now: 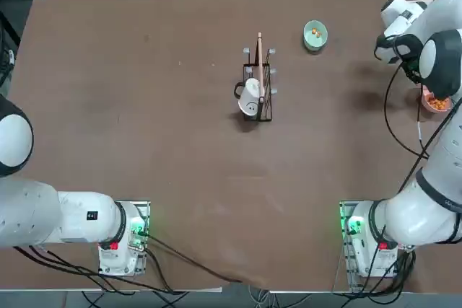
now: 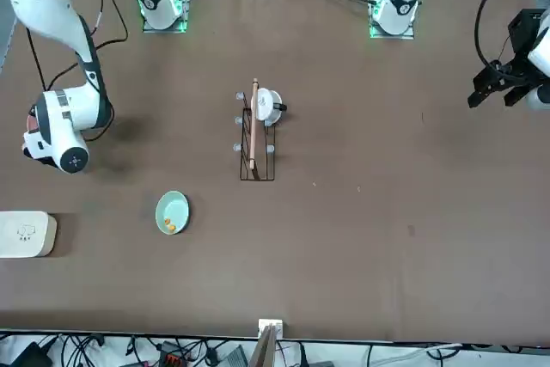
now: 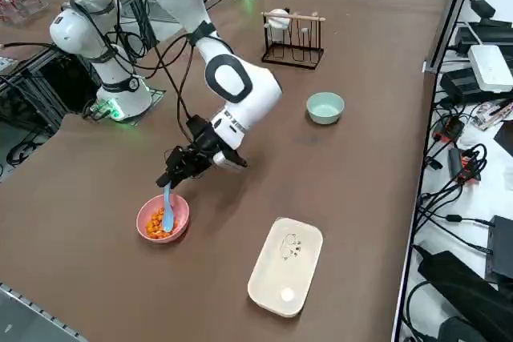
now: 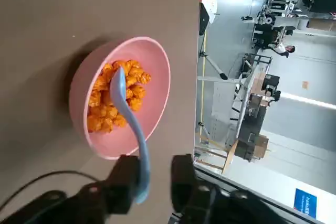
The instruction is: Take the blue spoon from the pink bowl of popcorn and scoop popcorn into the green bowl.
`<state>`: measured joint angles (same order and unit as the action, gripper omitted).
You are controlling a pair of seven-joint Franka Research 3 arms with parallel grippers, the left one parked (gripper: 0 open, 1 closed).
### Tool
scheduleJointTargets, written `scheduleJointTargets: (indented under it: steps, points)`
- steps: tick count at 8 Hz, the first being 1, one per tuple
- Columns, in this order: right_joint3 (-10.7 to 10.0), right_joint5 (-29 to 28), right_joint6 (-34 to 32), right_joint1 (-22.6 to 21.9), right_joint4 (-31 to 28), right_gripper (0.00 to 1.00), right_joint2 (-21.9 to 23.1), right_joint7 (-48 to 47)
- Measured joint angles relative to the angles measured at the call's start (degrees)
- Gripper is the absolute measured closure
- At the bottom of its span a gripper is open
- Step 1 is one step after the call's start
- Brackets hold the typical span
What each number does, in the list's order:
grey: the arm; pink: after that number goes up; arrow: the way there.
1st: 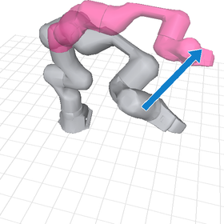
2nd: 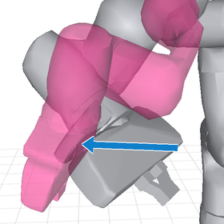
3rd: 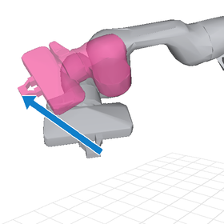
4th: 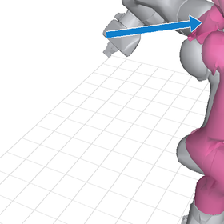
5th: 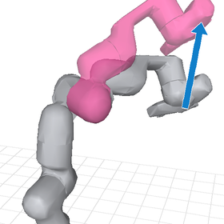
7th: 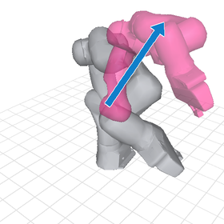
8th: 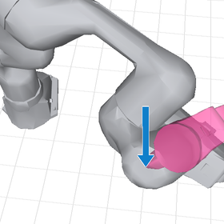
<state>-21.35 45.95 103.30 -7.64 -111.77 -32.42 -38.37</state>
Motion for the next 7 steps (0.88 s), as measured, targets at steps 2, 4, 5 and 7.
scheduleJointTargets:
  steps: [2,4,5,7]
  points:
    - [0.43,-1.64,0.12,-0.04,0.26,0.19,2.54,2.57]
    - [0.41,-12.55,0.11,0.08,2.04,0.00,6.24,11.71]
    - [0.38,-17.01,0.10,0.44,3.14,0.00,7.15,15.19]
    - [0.31,-22.51,0.15,2.77,5.34,0.00,7.56,21.69]
